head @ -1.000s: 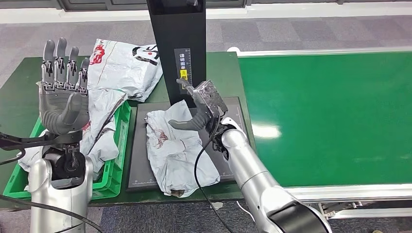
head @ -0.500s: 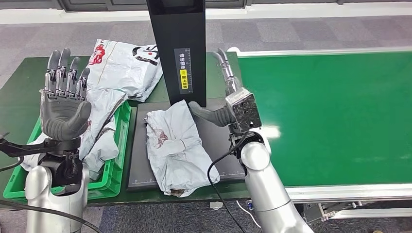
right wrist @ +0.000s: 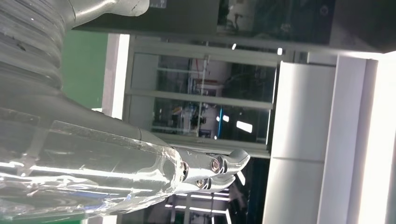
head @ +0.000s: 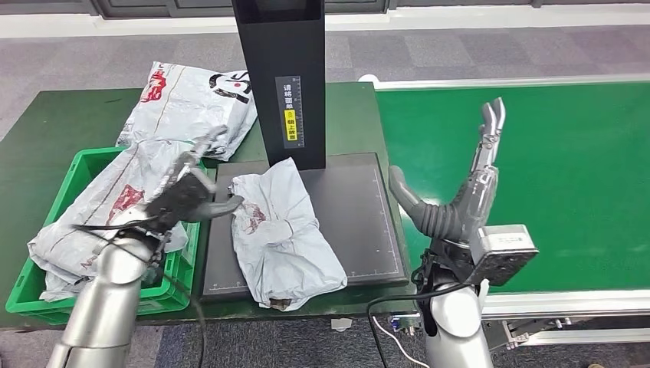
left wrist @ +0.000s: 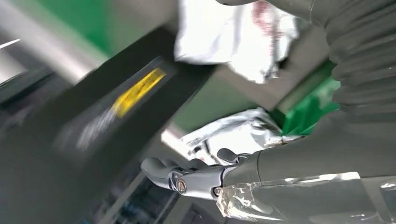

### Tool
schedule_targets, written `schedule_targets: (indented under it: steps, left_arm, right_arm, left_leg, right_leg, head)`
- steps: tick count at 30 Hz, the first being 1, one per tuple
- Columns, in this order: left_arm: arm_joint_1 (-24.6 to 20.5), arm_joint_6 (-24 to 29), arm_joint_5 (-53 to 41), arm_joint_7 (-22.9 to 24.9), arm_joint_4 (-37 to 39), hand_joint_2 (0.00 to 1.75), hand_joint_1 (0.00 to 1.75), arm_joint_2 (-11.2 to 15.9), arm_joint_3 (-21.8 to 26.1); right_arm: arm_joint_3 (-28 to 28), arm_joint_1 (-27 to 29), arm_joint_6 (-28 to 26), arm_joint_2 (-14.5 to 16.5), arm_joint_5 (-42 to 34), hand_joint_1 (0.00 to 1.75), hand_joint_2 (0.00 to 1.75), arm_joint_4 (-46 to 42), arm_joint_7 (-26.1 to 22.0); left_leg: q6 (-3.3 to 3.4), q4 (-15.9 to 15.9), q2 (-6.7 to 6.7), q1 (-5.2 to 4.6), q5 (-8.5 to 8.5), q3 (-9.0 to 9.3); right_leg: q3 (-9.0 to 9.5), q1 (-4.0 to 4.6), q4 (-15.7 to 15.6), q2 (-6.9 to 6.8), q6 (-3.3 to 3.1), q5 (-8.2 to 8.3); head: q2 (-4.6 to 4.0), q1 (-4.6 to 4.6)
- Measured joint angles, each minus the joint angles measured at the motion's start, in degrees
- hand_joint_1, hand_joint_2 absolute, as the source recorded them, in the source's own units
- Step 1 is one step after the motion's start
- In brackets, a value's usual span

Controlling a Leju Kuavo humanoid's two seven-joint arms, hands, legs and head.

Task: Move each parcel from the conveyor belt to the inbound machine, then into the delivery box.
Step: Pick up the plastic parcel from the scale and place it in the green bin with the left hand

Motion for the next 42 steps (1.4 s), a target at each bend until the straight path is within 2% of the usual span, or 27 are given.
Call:
schedule_targets:
  steps: [6,10,13,19,24,25,28,29,35,42]
  left_arm:
    - [-9.2,-0.03,-15.86,1.51,18.57,1.75,0.0,-0.82,-14.32]
    - [-11.31,0.47,-21.33,-0.05,29.06,1.75,0.0,-1.64,-22.1]
    - [-12.61,-0.5,-23.39,-2.47,34.48,1.75,0.0,-2.14,-26.18]
    - [-16.57,-5.99,-25.32,-11.25,42.76,1.75,0.0,-3.24,-34.02]
    - [-18.28,-7.56,-25.19,-13.45,46.02,1.75,0.0,-3.87,-37.03]
    - [-18.52,-8.09,-25.13,-13.99,46.44,1.75,0.11,-4.0,-37.51]
    - [-19.19,-9.43,-25.13,-15.24,47.3,1.75,1.4,-4.5,-39.07]
    - [-19.43,-9.77,-25.13,-15.48,47.54,1.75,1.72,-4.69,-39.62]
    - [-20.91,-10.77,-23.84,-16.06,48.54,1.75,1.75,-5.97,-42.1]
    - [-21.93,-11.85,-21.37,-16.21,48.97,1.75,1.75,-7.35,-42.85]
  right_arm:
    - [-0.93,1.25,1.19,0.0,-1.69,0.0,1.75,-1.04,-0.11]
    - [-0.93,0.28,1.2,0.0,-2.73,0.0,1.75,0.09,-0.14]
    - [-0.93,-0.33,1.1,0.0,-3.26,0.0,1.75,0.92,0.0]
    - [-0.93,-2.09,0.91,0.0,-4.38,0.0,1.75,3.11,0.73]
    - [-0.93,-2.74,0.89,0.0,-4.76,0.0,1.75,4.26,0.72]
    - [-0.93,-2.76,0.89,0.0,-4.99,0.0,1.75,4.41,0.71]
    - [-0.93,-2.7,1.01,0.0,-5.86,0.0,1.75,4.58,0.51]
    - [-0.93,-2.64,1.12,-0.01,-6.16,0.0,1.75,4.58,0.41]
    - [-0.94,-1.99,1.89,-0.02,-7.47,0.0,1.75,4.58,-0.92]
    - [-1.11,-1.57,1.92,-0.02,-8.15,0.0,1.75,4.58,-1.9]
  left_leg:
    - [0.01,0.0,0.27,-0.02,0.01,0.04]
    - [0.0,-0.01,0.29,-0.01,0.01,0.03]
    - [0.0,-0.03,0.24,0.0,0.01,0.01]
    - [0.01,-0.07,0.11,0.01,0.0,0.24]
    - [0.04,-0.08,0.04,0.0,-0.04,0.56]
    - [0.04,-0.08,0.04,0.0,-0.07,0.64]
    - [0.05,-0.08,0.03,0.0,-0.13,0.88]
    - [0.06,-0.08,0.03,0.0,-0.14,0.94]
    - [0.09,-0.08,-0.02,0.0,-0.16,1.11]
    - [0.08,-0.08,-0.02,0.0,-0.16,1.15]
  right_leg:
    - [-0.02,-0.03,0.0,0.24,0.02,0.14]
    - [-0.04,-0.01,0.01,0.26,0.01,0.14]
    - [-0.01,0.02,0.02,0.23,-0.01,0.12]
    - [0.32,-0.01,0.02,0.11,0.0,0.04]
    - [0.7,-0.03,0.01,0.05,0.02,-0.04]
    - [0.79,-0.03,0.01,0.05,0.02,-0.07]
    - [1.03,-0.03,0.0,0.03,0.02,-0.13]
    - [1.09,-0.03,0.0,0.01,0.02,-0.14]
    - [1.29,-0.02,0.0,-0.11,0.01,-0.19]
    - [1.29,-0.03,0.01,-0.09,0.01,-0.18]
  head:
    - [0.0,0.0]
    - [0.0,0.0]
    - [0.0,0.0]
    - [0.0,0.0]
    - [0.0,0.0]
    - [0.0,0.0]
    - [0.0,0.0]
    - [0.0,0.0]
    - [0.0,-0.01]
    - [0.0,0.0]
